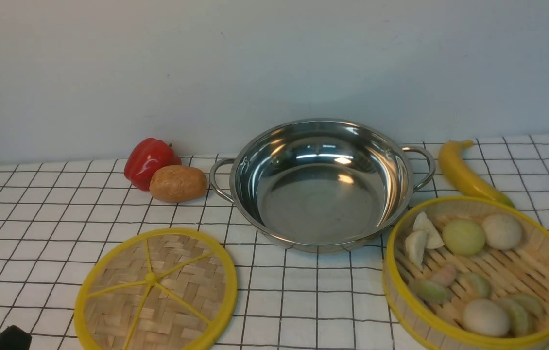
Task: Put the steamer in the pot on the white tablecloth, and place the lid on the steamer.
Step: 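Reach for and grasp the rim of the bamboo steamer holding the buns with the right gripper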
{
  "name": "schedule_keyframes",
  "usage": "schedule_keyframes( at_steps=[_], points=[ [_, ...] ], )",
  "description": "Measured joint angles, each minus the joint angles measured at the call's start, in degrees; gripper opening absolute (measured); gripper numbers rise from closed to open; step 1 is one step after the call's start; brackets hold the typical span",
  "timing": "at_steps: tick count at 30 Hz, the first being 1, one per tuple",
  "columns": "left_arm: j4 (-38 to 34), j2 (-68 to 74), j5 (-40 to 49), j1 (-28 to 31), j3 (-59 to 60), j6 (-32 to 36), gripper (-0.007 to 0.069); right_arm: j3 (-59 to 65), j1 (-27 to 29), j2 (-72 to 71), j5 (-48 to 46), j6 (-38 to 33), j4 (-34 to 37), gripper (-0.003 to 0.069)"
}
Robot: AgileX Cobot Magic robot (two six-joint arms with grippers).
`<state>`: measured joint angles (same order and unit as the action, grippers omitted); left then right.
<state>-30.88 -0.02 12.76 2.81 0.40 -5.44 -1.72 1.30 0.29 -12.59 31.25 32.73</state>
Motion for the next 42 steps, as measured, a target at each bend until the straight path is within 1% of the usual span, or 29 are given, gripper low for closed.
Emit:
schedule_keyframes(
  at_steps=[4,6,8,9,11,13,16,17,18,20,22,23,24,25,26,27,28,31,34,36,37,38,39,40,41,42],
  points=[
    [-0.3,0.0,-3.0,0.0,0.0,-0.1,0.0243,0.0,0.0,0.0,0.0,0.0,0.8,0.024],
    [-1.4,0.0,-5.8,0.0,0.0,-0.7,0.0243,0.0,0.0,0.0,1.1,0.0,4.0,0.024],
    [-2.6,0.0,-9.3,0.0,0.0,-0.9,0.0243,-0.8,0.0,0.0,3.6,0.0,6.9,0.024],
    [-2.9,0.0,-10.3,0.0,0.0,-1.0,0.0243,-1.2,0.0,0.0,4.3,-0.1,7.2,0.024],
    [-4.1,0.0,-14.5,0.0,0.0,-1.1,0.0243,-5.2,0.0,0.0,9.5,-2.0,8.7,0.024],
    [-4.3,0.0,-17.8,0.0,0.0,-1.1,0.0243,-8.4,0.0,-0.1,11.5,-4.9,7.6,0.024],
    [-3.6,0.0,-22.3,0.0,0.0,-1.1,0.0243,-15.1,0.0,0.0,10.1,-12.2,2.0,0.024],
    [-2.2,0.0,-23.3,0.0,-0.3,-1.1,0.0243,-18.0,0.0,0.8,7.3,-14.8,-0.8,0.024],
    [-2.2,0.0,-23.3,0.0,-0.4,-1.1,0.0243,-18.5,0.0,0.9,7.3,-15.2,-1.2,0.024],
    [3.5,0.0,-22.8,0.0,-2.9,0.0,0.0243,-24.8,0.0,5.4,-1.6,-19.0,-7.0,0.024],
    [9.8,-0.1,-19.5,0.0,-6.3,0.5,0.0243,-30.0,0.0,10.3,-9.3,-20.0,-11.0,0.024],
    [14.1,0.0,-16.3,0.0,-8.6,0.6,0.0243,-32.6,0.0,14.8,-14.8,-20.3,-13.5,0.024],
    [16.4,0.5,-13.4,0.0,-10.5,0.7,0.0243,-35.3,0.0,16.8,-18.3,-20.4,-15.2,0.024],
    [18.6,1.2,-11.0,0.0,-12.0,0.7,0.0243,-37.9,0.0,20.4,-23.4,-20.3,-17.3,0.024],
    [19.6,1.7,-10.4,0.0,-12.3,0.7,0.0243,-38.4,0.0,21.7,-24.2,-20.3,-18.2,0.024],
    [21.4,2.9,-7.3,0.0,-14.1,0.8,0.0243,-40.3,0.0,24.5,-27.3,-20.3,-19.8,0.024],
    [24.7,6.5,-2.7,0.0,-16.6,1.0,0.0243,-43.7,0.0,30.7,-33.1,-20.3,-22.7,0.024],
    [27.6,14.9,4.9,0.0,-20.7,1.7,0.0243,-47.9,0.0,39.8,-41.6,-20.4,-26.9,0.024],
    [28.3,23.7,10.1,0.0,-24.8,3.8,0.0243,-49.1,0.0,47.2,-45.0,-20.8,-28.7,0.024],
    [28.4,29.0,11.9,0.0,-26.8,5.4,0.0243,-49.1,0.0,50.0,-45.5,-21.0,-29.0,0.024],
    [28.4,35.1,14.7,0.0,-29.5,7.6,0.0243,-49.2,0.0,53.8,-45.8,-21.0,-29.3,0.024],
    [28.3,38.2,16.4,0.0,-30.9,8.5,0.0243,-49.2,0.0,55.3,-45.9,-21.0,-29.3,0.024],
    [28.3,38.9,16.8,0.0,-31.2,8.7,0.0243,-49.2,0.0,55.7,-45.9,-21.0,-29.3,0.024],
    [28.0,45.8,21.1,0.0,-34.3,10.1,0.0243,-49.2,0.0,59.1,-45.9,-21.0,-29.3,0.024],
    [27.9,46.6,21.6,0.0,-35.0,10.2,0.0243,-49.2,0.0,59.5,-45.9,-21.0,-29.3,0.024],
    [27.3,52.5,25.7,0.0,-37.6,11.2,0.0243,-49.2,0.0,62.7,-45.8,-21.0,-29.4,0.024]
  ],
)
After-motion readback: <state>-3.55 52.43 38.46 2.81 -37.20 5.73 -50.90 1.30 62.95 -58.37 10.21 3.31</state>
